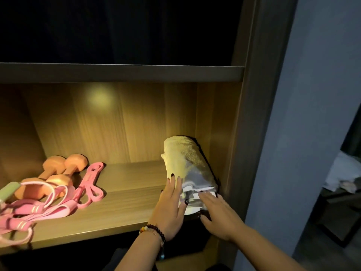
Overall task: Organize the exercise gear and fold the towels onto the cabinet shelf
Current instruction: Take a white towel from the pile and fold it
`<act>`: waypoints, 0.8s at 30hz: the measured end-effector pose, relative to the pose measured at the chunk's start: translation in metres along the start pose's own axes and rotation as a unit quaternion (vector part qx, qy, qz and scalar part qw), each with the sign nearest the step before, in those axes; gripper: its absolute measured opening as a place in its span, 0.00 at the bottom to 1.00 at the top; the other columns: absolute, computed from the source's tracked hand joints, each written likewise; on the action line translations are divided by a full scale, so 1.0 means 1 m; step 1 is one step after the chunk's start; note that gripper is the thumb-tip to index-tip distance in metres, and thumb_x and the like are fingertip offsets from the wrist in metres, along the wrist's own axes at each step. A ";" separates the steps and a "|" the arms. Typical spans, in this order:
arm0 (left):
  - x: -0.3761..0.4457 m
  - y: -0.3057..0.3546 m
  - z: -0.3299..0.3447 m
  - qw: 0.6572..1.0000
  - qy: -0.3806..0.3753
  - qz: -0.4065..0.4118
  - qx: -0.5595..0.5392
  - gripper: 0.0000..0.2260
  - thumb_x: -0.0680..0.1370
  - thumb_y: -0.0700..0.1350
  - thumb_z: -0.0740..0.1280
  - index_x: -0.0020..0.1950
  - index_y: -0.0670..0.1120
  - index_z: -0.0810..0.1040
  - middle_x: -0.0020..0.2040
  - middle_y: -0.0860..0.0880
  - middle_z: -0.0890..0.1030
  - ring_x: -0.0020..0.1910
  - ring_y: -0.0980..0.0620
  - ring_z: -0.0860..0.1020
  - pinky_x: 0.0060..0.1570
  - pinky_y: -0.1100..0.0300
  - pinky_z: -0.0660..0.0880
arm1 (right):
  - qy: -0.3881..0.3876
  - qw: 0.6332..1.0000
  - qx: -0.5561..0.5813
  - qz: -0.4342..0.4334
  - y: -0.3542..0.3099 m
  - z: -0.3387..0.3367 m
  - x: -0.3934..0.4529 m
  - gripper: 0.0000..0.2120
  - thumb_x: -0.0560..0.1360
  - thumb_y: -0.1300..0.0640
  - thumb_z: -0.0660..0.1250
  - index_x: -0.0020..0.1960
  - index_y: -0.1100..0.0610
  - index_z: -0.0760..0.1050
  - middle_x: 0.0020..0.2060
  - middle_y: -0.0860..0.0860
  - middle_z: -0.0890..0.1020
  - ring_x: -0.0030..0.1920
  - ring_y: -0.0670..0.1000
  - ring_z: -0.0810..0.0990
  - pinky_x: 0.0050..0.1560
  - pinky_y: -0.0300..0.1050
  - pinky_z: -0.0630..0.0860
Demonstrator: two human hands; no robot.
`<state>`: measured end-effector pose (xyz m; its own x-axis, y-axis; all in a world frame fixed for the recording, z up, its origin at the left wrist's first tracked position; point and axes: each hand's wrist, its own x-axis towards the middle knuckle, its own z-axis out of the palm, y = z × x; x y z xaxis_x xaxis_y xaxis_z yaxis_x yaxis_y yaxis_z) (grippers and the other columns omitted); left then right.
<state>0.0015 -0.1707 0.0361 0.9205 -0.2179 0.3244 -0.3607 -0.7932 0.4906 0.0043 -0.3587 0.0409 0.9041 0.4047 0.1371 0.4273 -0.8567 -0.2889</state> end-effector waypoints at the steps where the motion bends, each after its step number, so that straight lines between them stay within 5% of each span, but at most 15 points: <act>1: -0.011 0.006 -0.008 1.000 -0.001 0.006 0.021 0.30 0.83 0.51 0.53 0.73 0.57 0.32 0.76 0.57 0.33 0.75 0.58 0.34 0.76 0.56 0.45 | 0.009 1.000 -0.002 -0.003 -0.001 -0.002 -0.009 0.32 0.79 0.48 0.58 0.78 0.50 0.49 0.77 0.47 0.56 0.77 0.48 0.51 0.76 0.46 0.43; 13: -0.113 0.043 -0.056 0.991 -0.042 0.024 0.127 0.34 0.82 0.56 0.53 0.77 0.49 0.33 0.76 0.56 0.32 0.74 0.60 0.31 0.74 0.63 0.41 | 0.119 0.986 -0.073 -0.088 -0.047 -0.037 -0.101 0.29 0.78 0.47 0.56 0.77 0.49 0.52 0.76 0.45 0.58 0.77 0.44 0.48 0.70 0.36 0.33; 24: -0.080 0.102 -0.054 0.986 -0.048 0.112 0.112 0.34 0.82 0.54 0.55 0.78 0.47 0.36 0.78 0.54 0.37 0.74 0.61 0.33 0.73 0.64 0.39 | 0.112 0.992 -0.052 0.036 -0.012 -0.060 -0.143 0.38 0.79 0.42 0.58 0.78 0.51 0.38 0.78 0.46 0.44 0.76 0.45 0.38 0.73 0.41 0.38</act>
<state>-0.1166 -0.2037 0.1037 0.8351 -0.4472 0.3204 -0.5250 -0.8220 0.2208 -0.1297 -0.4254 0.0820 0.9047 0.2704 0.3291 0.3489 -0.9137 -0.2085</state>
